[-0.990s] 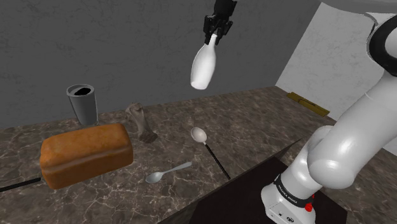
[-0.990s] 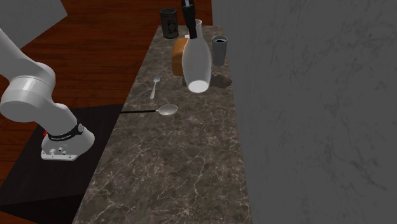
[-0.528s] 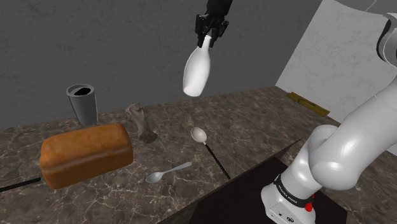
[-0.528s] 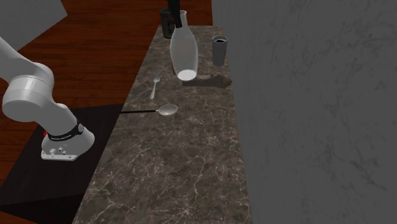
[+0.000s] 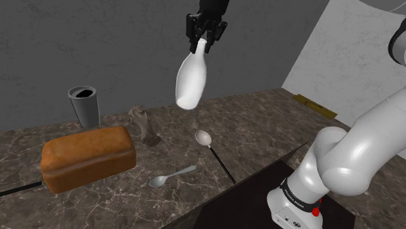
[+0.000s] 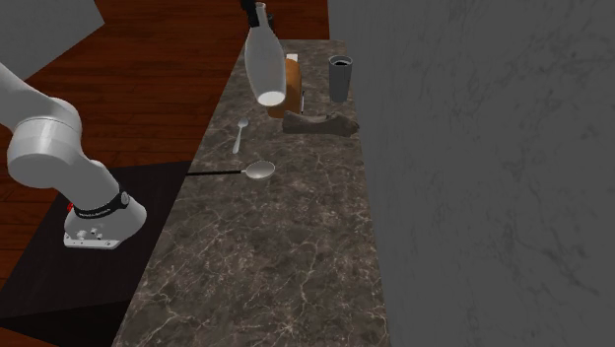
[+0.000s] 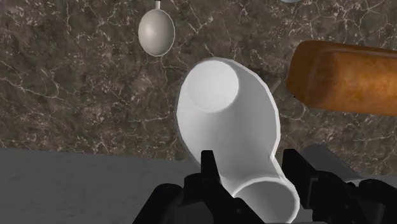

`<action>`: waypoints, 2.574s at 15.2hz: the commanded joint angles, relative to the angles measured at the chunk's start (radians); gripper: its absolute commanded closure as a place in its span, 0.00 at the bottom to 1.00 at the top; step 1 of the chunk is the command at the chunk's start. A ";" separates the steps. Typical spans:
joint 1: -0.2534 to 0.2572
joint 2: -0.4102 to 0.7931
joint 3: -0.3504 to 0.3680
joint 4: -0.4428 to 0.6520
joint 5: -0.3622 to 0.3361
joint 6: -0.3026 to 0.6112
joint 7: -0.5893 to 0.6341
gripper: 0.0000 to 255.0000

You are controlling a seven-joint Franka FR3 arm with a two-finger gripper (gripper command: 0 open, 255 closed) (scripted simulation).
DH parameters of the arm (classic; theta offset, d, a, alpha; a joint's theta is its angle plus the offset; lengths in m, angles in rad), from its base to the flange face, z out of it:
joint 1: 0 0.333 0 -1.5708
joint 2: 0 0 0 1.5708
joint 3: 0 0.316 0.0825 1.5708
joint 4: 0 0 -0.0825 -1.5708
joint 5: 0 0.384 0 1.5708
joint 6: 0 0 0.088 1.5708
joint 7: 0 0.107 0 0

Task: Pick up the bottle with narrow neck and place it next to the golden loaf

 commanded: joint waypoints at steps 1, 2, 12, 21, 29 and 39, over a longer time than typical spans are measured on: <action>0.018 0.001 0.030 -0.005 -0.001 0.003 0.051 1.00; 0.028 0.003 0.046 -0.002 -0.001 0.000 0.076 1.00; 0.125 0.083 0.203 0.096 -0.023 -0.040 0.330 1.00; 0.238 0.263 0.339 0.304 -0.107 -0.111 0.571 1.00; 0.299 0.347 0.380 0.349 -0.154 -0.096 0.671 1.00; 0.283 0.310 0.374 0.169 -0.138 0.051 0.680 1.00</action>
